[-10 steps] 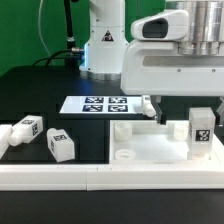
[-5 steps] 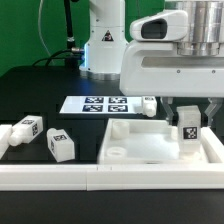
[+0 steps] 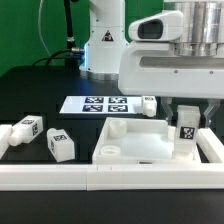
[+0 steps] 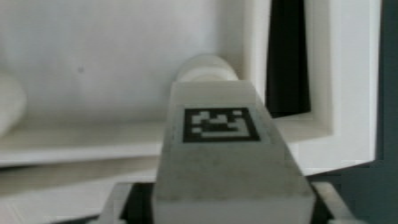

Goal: Assemble one leg

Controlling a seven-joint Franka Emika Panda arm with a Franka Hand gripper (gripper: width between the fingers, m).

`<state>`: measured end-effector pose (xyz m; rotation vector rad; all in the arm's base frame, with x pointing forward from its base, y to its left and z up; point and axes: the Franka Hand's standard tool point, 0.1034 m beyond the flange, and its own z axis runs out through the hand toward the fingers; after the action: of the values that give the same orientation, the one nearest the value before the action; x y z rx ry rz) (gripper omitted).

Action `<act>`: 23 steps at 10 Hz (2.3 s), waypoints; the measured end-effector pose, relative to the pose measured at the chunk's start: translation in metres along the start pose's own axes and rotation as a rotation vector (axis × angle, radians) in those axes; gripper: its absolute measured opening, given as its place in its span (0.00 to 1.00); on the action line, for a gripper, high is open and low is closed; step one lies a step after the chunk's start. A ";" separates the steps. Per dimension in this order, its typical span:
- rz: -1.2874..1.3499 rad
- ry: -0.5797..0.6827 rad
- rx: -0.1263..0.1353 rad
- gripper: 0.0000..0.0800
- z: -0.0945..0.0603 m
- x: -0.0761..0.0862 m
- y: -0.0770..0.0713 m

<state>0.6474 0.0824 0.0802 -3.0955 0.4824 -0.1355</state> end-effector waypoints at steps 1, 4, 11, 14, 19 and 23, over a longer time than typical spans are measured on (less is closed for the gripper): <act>0.105 0.003 0.004 0.36 0.000 0.000 0.002; 0.486 -0.005 0.038 0.36 0.001 0.001 -0.001; 0.979 -0.016 0.047 0.42 0.002 -0.007 -0.011; 0.794 -0.032 0.030 0.78 0.001 -0.010 -0.012; 0.333 -0.024 0.029 0.81 -0.002 -0.010 -0.012; -0.073 -0.008 -0.030 0.81 -0.006 -0.005 -0.022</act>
Offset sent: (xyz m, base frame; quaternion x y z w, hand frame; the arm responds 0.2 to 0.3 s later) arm 0.0025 0.0239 -0.0078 0.0414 -0.0136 0.3555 0.9337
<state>0.6490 0.1052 0.0865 -3.1432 0.3755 -0.1170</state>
